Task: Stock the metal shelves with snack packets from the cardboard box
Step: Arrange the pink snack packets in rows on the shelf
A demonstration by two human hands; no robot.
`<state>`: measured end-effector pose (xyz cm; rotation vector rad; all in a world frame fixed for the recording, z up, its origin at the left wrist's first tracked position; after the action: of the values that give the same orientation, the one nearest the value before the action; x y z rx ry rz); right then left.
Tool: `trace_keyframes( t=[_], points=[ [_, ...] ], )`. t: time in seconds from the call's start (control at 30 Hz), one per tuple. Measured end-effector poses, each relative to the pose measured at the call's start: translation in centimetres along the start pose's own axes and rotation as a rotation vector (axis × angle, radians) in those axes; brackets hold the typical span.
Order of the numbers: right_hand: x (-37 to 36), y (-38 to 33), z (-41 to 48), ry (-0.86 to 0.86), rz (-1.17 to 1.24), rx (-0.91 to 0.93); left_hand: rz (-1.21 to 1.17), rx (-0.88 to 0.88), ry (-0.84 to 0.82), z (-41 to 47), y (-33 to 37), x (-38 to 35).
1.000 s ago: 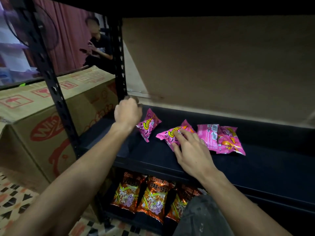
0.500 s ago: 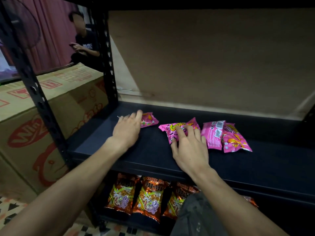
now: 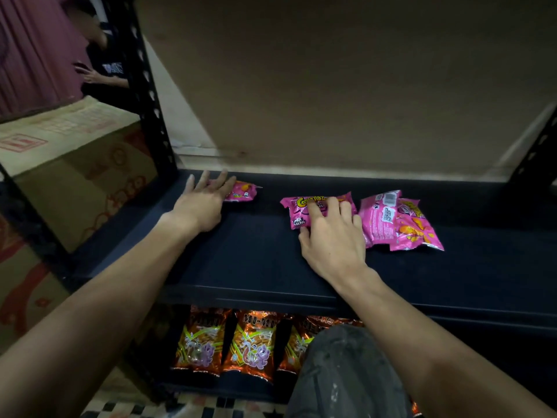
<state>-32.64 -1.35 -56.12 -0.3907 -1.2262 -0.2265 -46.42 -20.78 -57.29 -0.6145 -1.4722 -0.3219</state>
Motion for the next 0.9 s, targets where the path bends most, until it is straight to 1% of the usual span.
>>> trace_keyframes(
  t=[0.07, 0.13, 0.2, 0.23, 0.27, 0.3, 0.37, 0.43, 0.6, 0.73, 0.9],
  points=[
    [0.0, 0.4, 0.5, -0.004, 0.003, -0.008, 0.000, 0.010, 0.034, 0.6, -0.2, 0.6],
    [0.0, 0.9, 1.0, -0.012, 0.000, -0.008, -0.044, 0.039, 0.153, 0.6, -0.3, 1.6],
    [-0.2, 1.3, 1.5, -0.019, -0.016, -0.005, -0.052, 0.051, 0.311, 0.0, 0.7, 2.7],
    [-0.2, 1.4, 1.8, -0.021, -0.018, -0.005, -0.033, 0.056, 0.368, -0.4, 1.4, 3.1],
    [-0.2, 1.6, 2.1, -0.021, -0.018, -0.006, -0.003, 0.059, 0.375, -0.5, 2.3, 3.3],
    [-0.2, 1.7, 2.3, -0.022, -0.016, -0.009, 0.022, 0.060, 0.326, -0.3, 3.1, 3.1],
    [-0.2, 1.7, 2.8, -0.022, -0.014, -0.010, 0.053, 0.071, 0.177, 0.7, 3.7, 2.0],
    [-0.2, 1.6, 3.0, -0.024, -0.012, -0.010, 0.070, 0.077, 0.112, 1.3, 3.4, 1.6],
    [-0.3, 1.9, 3.8, -0.028, -0.006, -0.002, 0.036, 0.101, 0.055, 1.8, 1.4, 0.4],
    [-0.3, 1.6, 4.4, -0.051, 0.001, -0.003, 0.017, 0.168, 0.038, 2.3, -1.4, -0.1],
    [-0.5, 1.5, 4.7, -0.061, 0.012, 0.003, 0.013, 0.213, 0.023, 2.9, -3.5, -0.2]
  ],
)
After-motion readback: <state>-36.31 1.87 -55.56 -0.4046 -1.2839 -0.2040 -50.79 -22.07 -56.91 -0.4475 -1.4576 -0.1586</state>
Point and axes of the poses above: each hand's wrist, its own z-axis towards the middle knuckle, its own x-axis out of the back of the hand, y = z × x, the point moved 9 cm from there along z, towards the middle knuckle, and after that the axes turned 14 degrees about -x, right-handed, at the moved point
